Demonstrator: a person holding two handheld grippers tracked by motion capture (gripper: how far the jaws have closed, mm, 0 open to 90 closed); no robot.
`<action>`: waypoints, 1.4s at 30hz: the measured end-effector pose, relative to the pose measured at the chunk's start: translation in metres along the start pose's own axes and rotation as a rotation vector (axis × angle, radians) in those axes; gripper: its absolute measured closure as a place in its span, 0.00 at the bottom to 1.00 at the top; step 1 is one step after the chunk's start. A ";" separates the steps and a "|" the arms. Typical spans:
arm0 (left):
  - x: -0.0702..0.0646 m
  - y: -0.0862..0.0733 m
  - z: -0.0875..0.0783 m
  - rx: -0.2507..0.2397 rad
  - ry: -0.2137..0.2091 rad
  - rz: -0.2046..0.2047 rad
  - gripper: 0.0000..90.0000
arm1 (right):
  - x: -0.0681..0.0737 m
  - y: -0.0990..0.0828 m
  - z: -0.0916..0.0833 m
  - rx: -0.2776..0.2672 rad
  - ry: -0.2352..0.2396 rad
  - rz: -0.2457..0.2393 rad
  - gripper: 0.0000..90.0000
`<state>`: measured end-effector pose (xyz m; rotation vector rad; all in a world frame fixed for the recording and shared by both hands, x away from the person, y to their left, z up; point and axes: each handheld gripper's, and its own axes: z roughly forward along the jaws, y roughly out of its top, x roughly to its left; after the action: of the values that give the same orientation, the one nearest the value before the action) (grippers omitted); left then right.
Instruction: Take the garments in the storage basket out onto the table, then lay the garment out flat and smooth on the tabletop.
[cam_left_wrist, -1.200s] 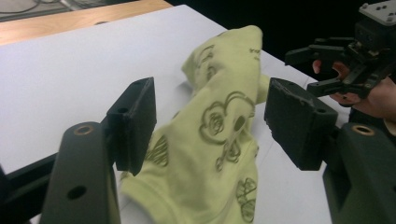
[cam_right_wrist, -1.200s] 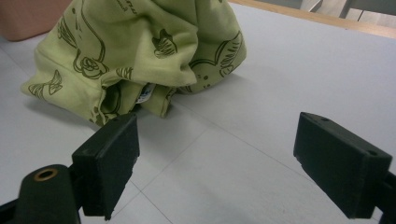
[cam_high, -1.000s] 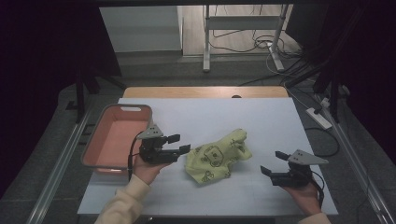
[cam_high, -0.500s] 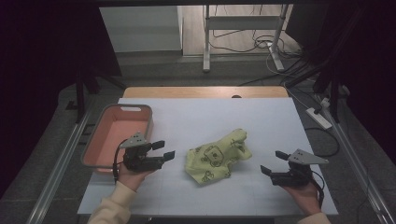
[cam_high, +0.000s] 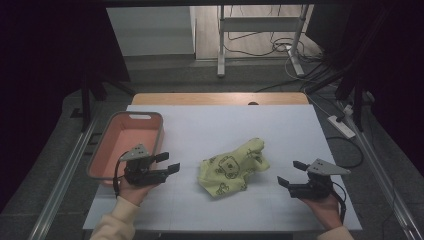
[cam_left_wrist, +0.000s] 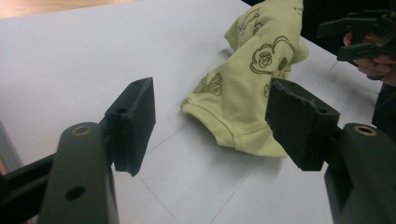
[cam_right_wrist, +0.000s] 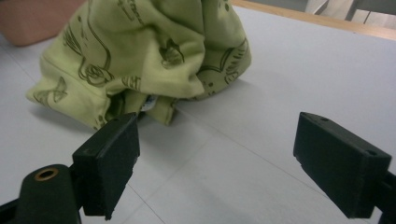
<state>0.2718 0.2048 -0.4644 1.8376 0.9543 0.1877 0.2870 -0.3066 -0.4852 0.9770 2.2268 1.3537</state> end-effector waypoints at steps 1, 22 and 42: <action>0.000 -0.001 0.000 0.001 0.002 -0.002 0.37 | 0.000 0.001 0.000 -0.003 0.003 0.000 0.16; 0.003 -0.001 -0.002 0.000 0.006 -0.010 0.37 | 0.007 0.007 0.001 -0.017 0.023 -0.013 0.16; 0.004 -0.002 -0.001 -0.004 -0.005 -0.016 0.36 | 0.038 0.032 0.021 -0.034 0.114 -0.067 0.20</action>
<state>0.2728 0.2086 -0.4670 1.8260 0.9644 0.1753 0.2852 -0.2569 -0.4655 0.8255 2.2900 1.4458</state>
